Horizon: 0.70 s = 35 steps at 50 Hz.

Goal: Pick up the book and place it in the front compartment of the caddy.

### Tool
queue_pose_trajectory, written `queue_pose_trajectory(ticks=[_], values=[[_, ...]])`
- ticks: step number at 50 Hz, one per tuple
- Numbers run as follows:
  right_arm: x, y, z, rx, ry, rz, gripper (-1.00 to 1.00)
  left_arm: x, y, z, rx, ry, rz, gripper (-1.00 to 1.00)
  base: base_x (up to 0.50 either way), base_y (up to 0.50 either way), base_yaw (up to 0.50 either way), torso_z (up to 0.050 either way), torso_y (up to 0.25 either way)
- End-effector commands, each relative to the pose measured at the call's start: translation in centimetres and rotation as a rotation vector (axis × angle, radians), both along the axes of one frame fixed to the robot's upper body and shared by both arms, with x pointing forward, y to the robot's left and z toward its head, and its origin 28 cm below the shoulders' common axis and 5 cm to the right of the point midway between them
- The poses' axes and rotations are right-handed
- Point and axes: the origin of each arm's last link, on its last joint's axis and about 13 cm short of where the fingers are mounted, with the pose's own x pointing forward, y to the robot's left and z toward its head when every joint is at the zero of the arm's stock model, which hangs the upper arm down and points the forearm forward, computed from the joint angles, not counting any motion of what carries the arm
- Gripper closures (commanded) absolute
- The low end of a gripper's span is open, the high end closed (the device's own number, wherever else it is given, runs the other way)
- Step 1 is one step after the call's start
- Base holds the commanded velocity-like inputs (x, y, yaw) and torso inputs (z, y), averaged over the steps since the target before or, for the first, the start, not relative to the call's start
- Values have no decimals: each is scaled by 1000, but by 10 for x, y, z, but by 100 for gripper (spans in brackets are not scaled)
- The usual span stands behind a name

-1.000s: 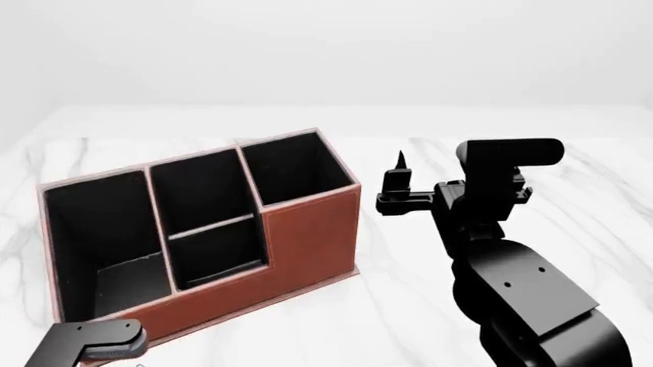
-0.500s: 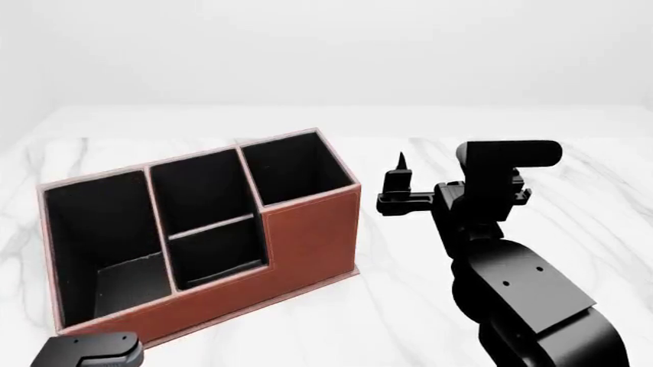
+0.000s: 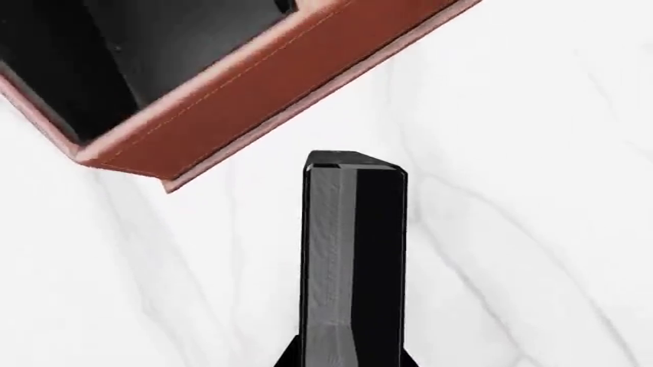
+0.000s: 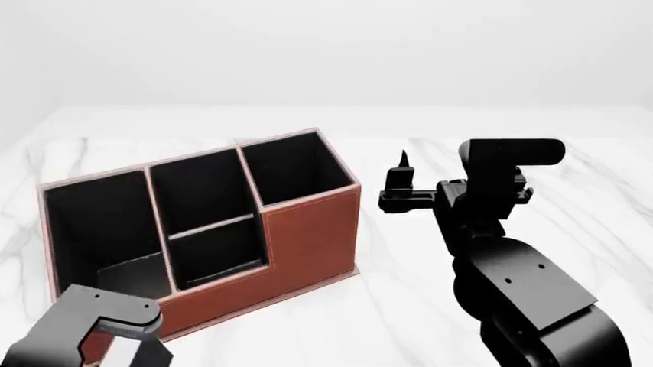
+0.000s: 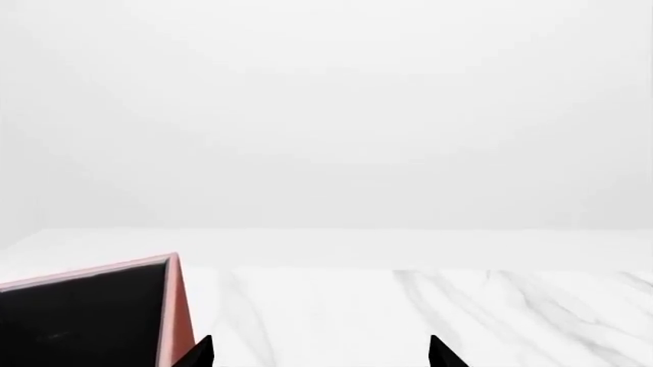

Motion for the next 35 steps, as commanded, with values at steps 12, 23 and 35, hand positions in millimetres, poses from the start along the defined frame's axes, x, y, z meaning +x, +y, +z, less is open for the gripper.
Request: queue_pose_trajectory(ticks=[12,23,35], values=[[2,0,1,5,0,-4,-100,4,-9,76,135,-203,-120,100,0,0,0,0,1],[5,0,3,9,0,-9,-100,14,-6,111,223,-363,-208,100,0,0,0,0,0],[8,0,4,7,0,-19,-100,50,-10,151,374,-365,-280,100,0,0,0,0,1]])
